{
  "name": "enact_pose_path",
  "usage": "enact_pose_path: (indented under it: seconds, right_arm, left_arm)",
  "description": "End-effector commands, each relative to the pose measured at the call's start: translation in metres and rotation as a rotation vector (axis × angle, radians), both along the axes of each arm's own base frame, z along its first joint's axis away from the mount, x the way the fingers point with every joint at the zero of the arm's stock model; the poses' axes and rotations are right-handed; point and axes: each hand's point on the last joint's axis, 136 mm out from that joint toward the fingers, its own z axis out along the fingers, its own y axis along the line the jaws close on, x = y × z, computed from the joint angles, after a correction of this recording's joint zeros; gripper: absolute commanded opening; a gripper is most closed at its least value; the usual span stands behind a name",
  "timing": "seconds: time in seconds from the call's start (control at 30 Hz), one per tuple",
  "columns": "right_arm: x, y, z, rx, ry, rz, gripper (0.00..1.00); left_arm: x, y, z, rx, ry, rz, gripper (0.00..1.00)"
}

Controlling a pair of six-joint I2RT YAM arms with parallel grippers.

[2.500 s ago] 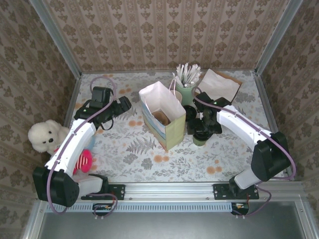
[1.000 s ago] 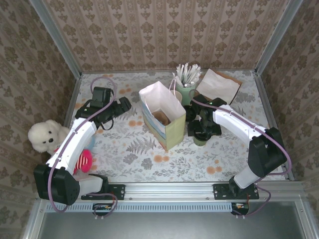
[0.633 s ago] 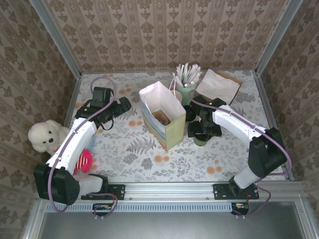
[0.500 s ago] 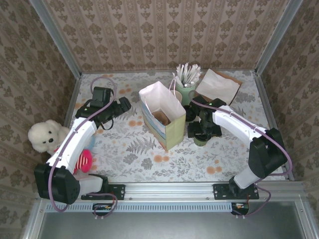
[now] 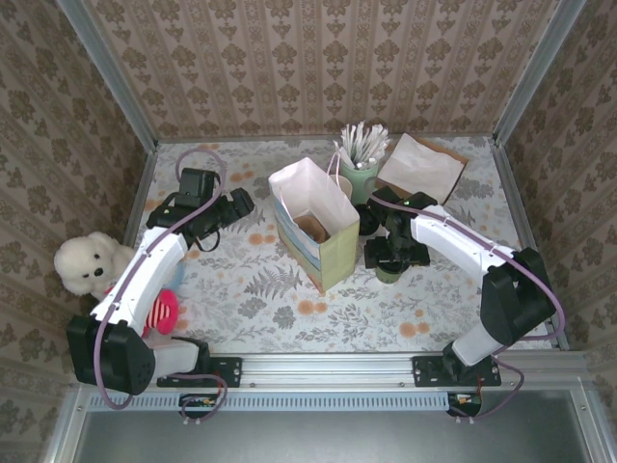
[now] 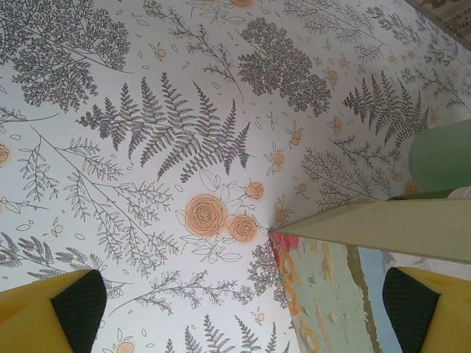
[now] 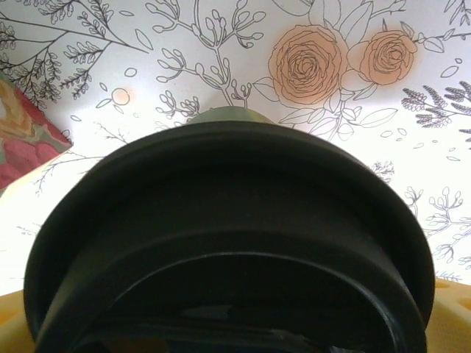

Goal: Pack the takeout coffee

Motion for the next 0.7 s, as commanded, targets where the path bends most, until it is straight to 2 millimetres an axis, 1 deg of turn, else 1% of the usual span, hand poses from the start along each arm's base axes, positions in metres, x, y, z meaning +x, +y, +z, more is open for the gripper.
enact_pose_path:
  seconds: [0.0,0.3,0.67]
  right_arm:
    - [-0.0046,-0.0060,0.0004,-0.026,-0.009,0.004,0.98]
    - [-0.0034,-0.0028,0.0036,-0.003,-0.026,0.008,0.96]
    - [-0.0034,-0.0027,0.0094,0.005,-0.043,0.020,0.82]
  left_arm:
    - [0.0007,0.0011,-0.0044,0.000,0.009,-0.002,1.00]
    - [0.0002,0.0011,-0.0052,-0.002,0.012,-0.001,1.00]
    - [0.0000,0.0010,-0.0050,-0.005,0.012,-0.001,1.00]
